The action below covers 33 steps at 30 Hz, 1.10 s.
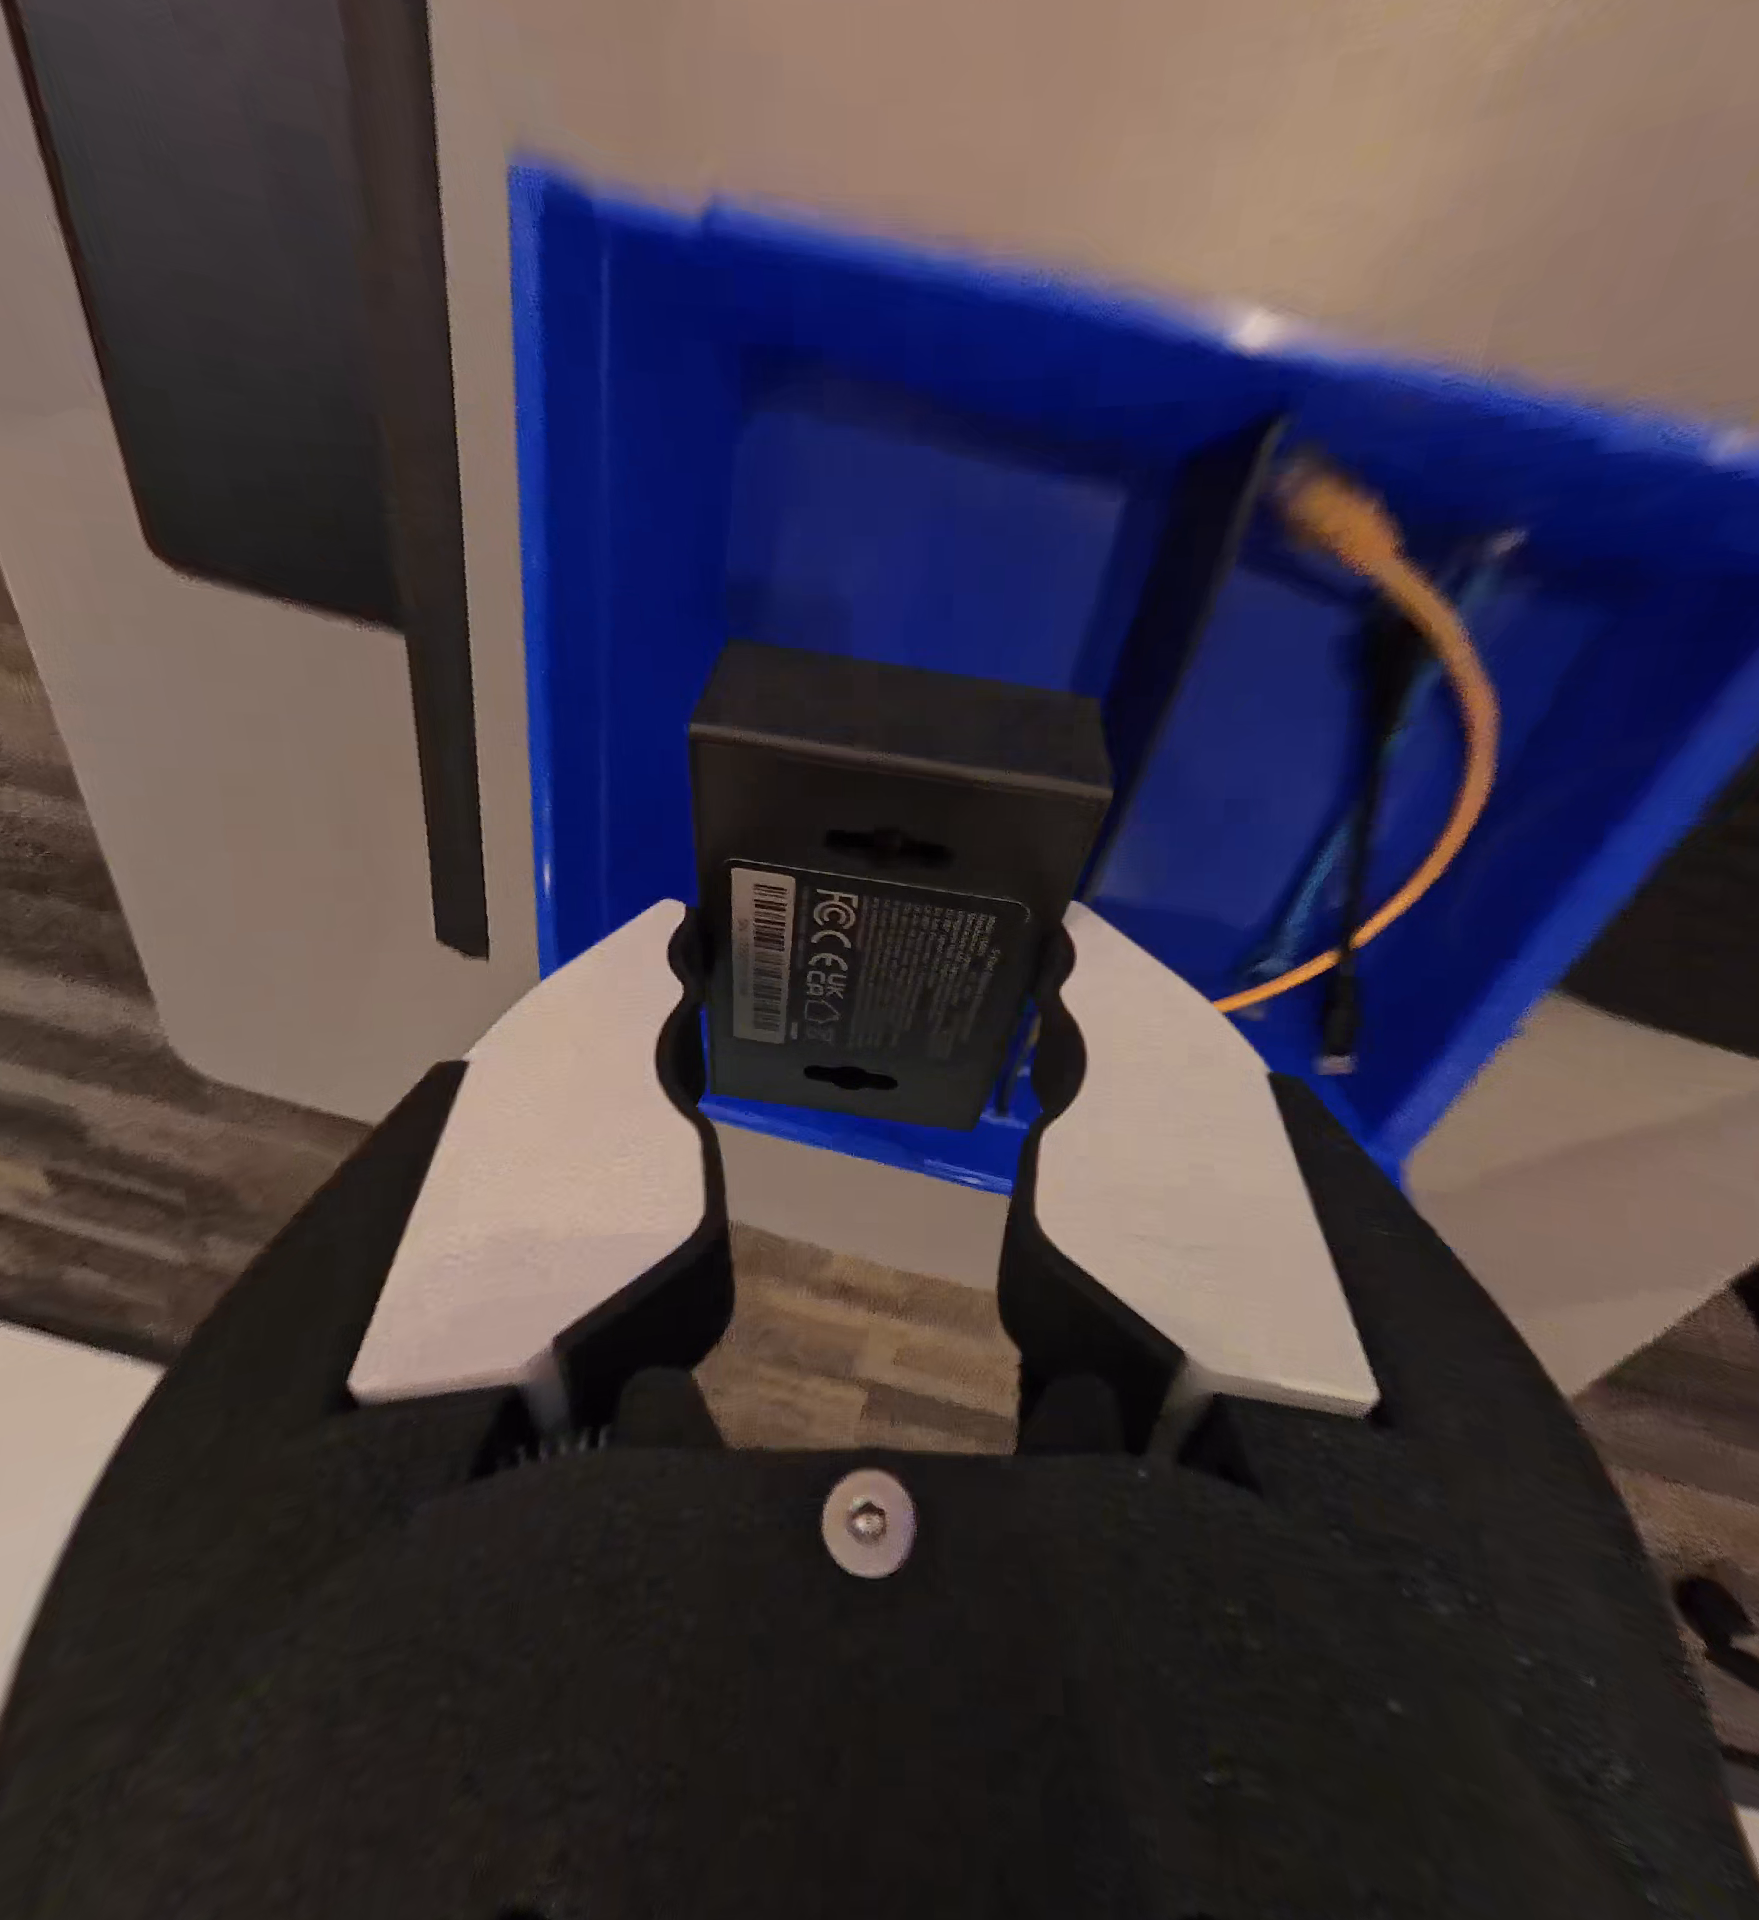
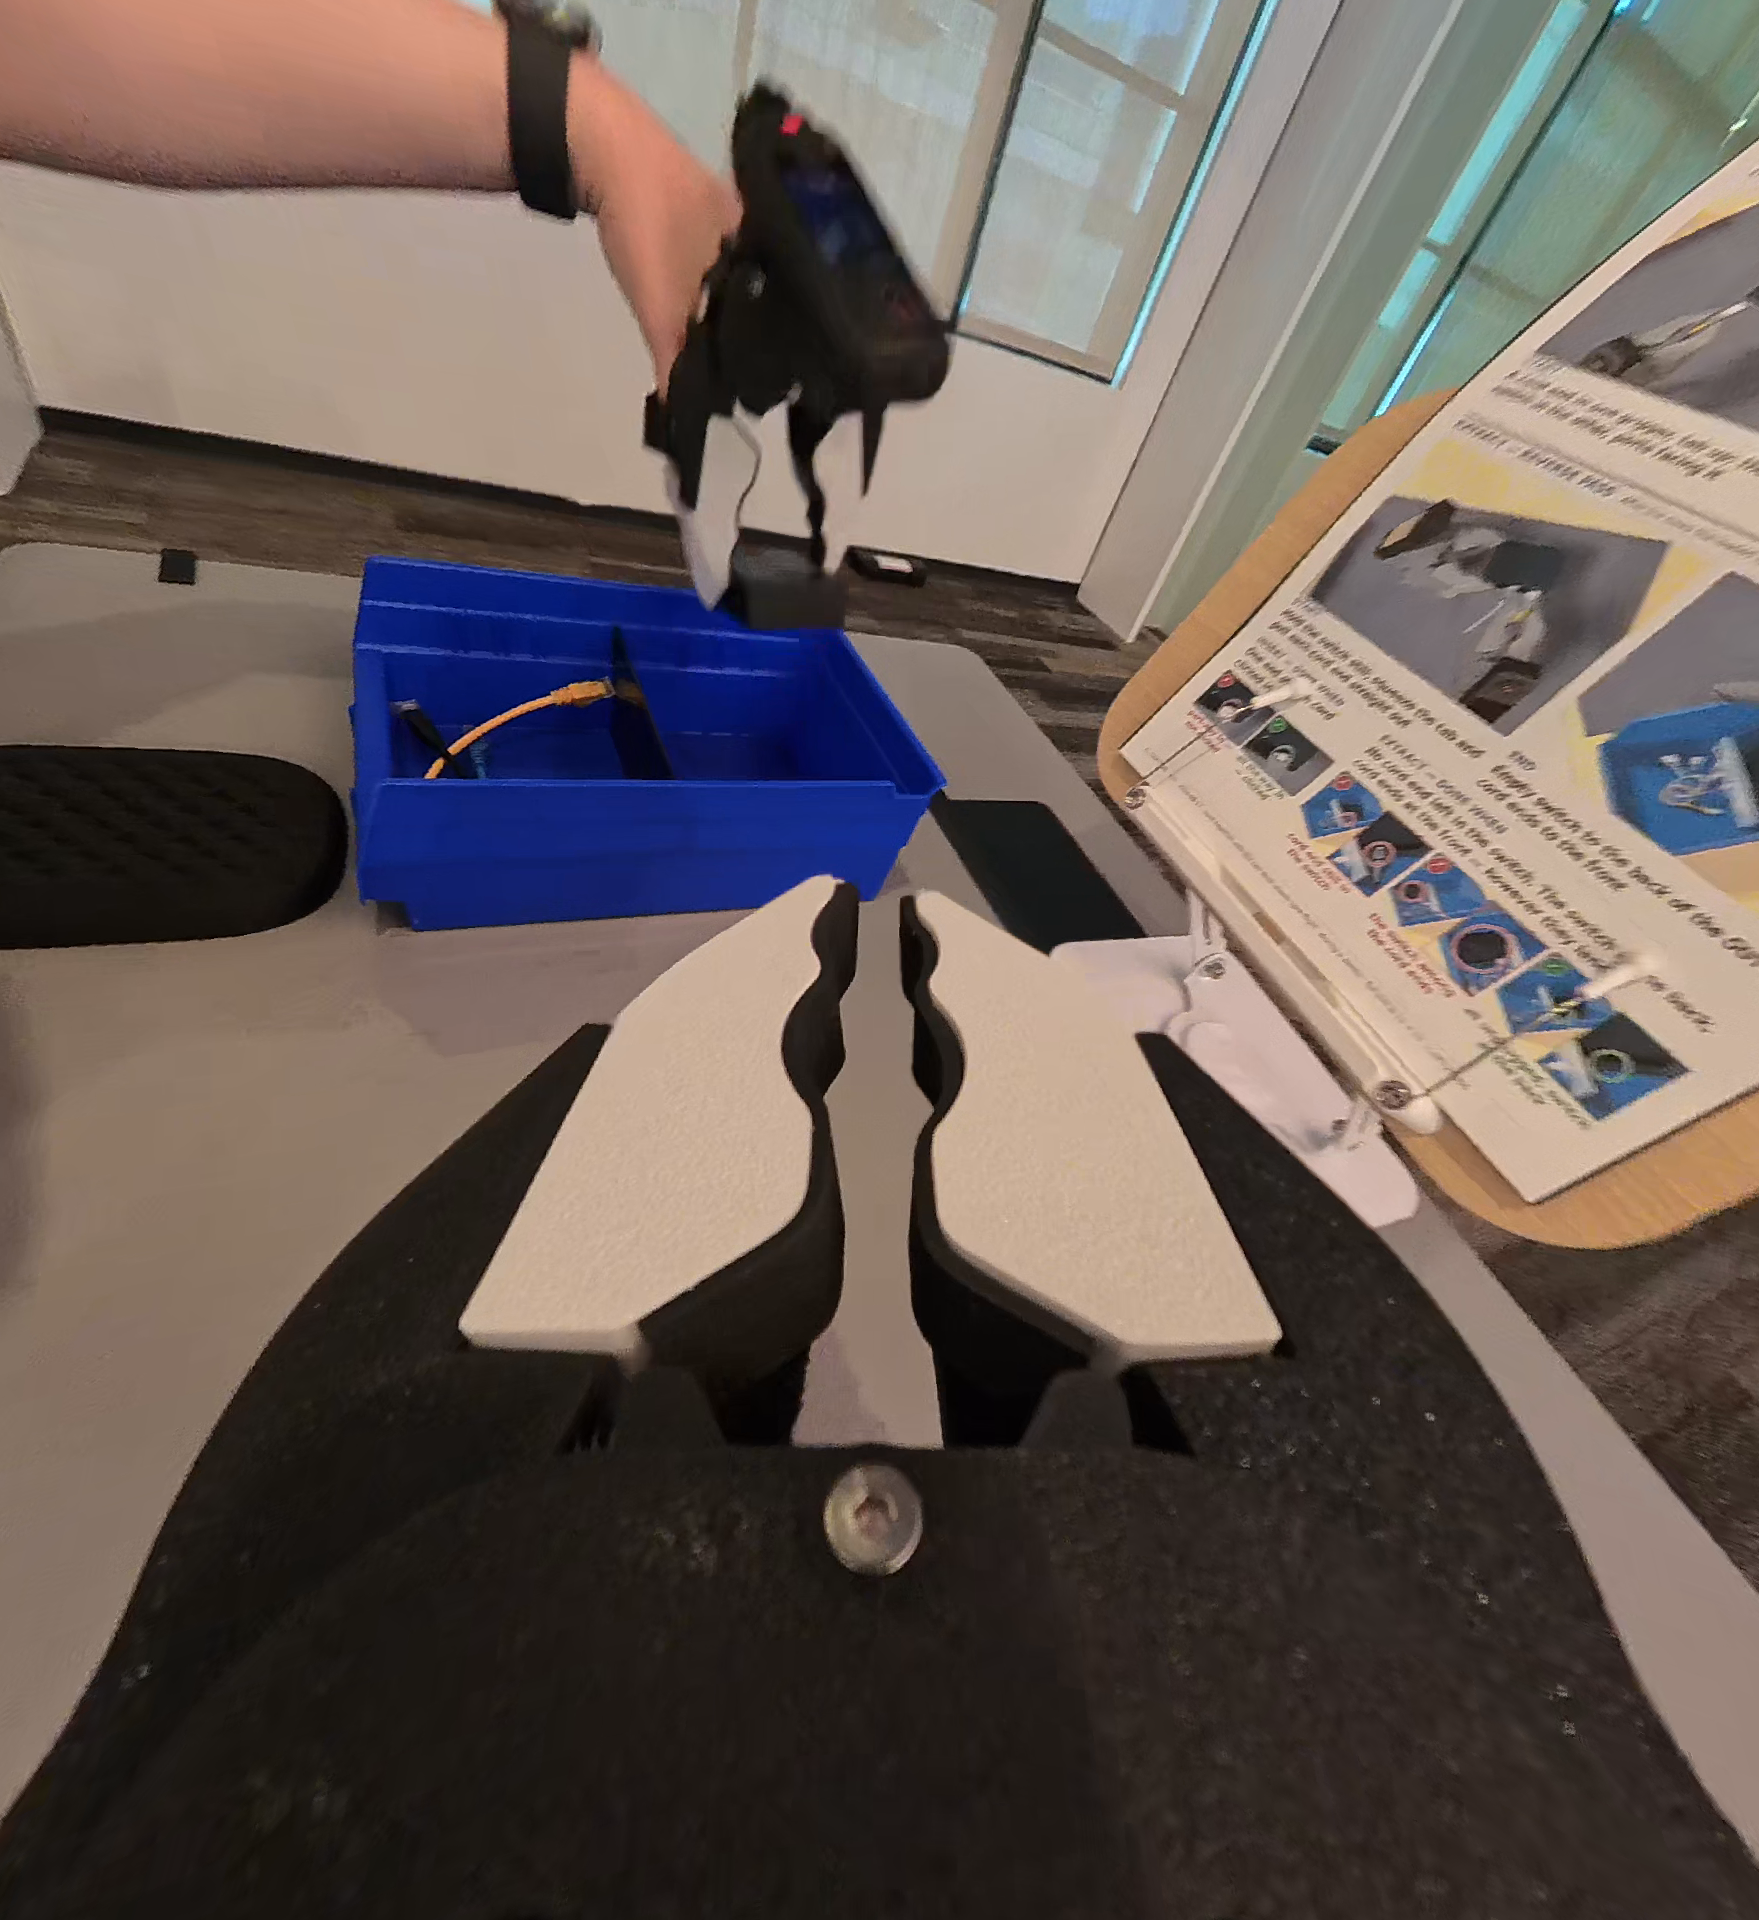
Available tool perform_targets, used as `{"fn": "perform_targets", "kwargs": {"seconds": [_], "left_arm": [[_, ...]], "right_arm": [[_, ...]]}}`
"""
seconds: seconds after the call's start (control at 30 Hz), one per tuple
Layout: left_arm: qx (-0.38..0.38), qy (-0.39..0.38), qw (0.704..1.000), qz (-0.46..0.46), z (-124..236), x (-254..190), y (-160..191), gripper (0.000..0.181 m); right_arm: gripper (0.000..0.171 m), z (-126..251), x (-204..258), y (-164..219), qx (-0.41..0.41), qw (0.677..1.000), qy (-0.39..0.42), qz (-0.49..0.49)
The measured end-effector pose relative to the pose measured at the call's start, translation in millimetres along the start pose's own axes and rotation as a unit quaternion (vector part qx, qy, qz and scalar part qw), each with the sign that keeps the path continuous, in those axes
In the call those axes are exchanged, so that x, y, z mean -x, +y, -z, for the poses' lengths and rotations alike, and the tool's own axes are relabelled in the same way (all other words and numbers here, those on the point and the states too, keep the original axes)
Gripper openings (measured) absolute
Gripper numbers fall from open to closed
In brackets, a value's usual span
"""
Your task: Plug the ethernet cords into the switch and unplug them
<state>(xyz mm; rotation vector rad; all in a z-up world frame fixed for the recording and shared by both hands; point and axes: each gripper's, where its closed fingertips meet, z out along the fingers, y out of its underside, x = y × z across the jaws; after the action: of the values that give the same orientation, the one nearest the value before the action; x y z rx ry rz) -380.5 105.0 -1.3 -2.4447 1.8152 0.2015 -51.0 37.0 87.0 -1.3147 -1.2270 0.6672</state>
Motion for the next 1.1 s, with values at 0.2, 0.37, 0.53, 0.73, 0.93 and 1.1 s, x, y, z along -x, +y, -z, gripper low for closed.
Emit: {"fn": "perform_targets", "kwargs": {"seconds": [0.2, 0.37, 0.53, 0.73, 0.93, 1.1], "left_arm": [[-0.077, 0.101, 0.991, -0.037, 46.0, -57.3, -83.5, 0.062], [-0.101, 0.157, 0.978, -0.091, 50.5, -102.9, -145.8, 0.062], [-0.071, 0.204, 0.968, -0.125, 41.5, -142.5, -174.7, 0.062], [-0.042, 0.255, 0.954, -0.15, 34.4, -180.2, -187.3, 0.062], [-0.037, 0.284, 0.944, -0.166, 34.1, -199.7, -188.8, 0.062], [-0.032, 0.299, 0.937, -0.178, 30.4, -209.7, -186.2, 0.062]], "right_arm": [[0.011, -30.0, 32.8, 13.6, 0.005, 0.997, -0.069, 0.031], [0.023, -42.8, 56.3, 15.8, -0.012, 0.991, -0.089, 0.1], [0.042, -40.4, 63.4, 6.6, -0.059, 0.971, -0.04, 0.23], [0.053, -48.3, 87.6, 24.0, -0.018, 0.951, -0.074, 0.301], [0.053, -59.2, 101.4, 32.0, -0.004, 0.932, -0.079, 0.352], [0.033, -65.2, 112.3, 36.3, 0.003, 0.921, -0.092, 0.378]]}}
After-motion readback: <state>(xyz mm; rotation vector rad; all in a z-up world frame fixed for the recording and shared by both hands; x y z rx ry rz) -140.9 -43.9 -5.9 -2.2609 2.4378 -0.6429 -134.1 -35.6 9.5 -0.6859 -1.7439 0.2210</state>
